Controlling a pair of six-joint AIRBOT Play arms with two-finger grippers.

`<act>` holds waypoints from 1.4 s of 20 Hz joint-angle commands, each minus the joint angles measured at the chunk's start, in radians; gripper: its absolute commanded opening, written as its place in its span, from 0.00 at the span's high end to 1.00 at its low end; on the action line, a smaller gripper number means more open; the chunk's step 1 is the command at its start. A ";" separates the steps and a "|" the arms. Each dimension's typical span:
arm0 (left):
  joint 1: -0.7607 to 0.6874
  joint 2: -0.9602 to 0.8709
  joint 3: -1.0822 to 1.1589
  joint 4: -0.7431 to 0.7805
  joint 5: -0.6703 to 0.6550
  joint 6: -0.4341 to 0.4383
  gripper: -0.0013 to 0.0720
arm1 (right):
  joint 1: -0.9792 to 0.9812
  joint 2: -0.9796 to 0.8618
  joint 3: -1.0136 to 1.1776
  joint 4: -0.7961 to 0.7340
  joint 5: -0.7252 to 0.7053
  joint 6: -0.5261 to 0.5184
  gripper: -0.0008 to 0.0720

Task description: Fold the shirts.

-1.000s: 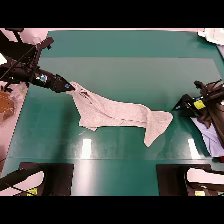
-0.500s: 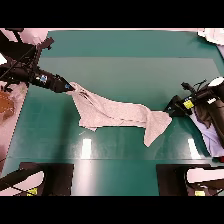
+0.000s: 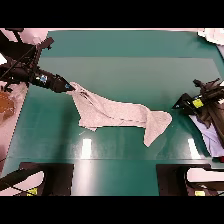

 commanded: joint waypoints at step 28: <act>0.180 0.001 0.437 -0.006 0.016 -0.183 0.95 | 0.023 0.063 0.612 0.449 -0.177 0.012 0.97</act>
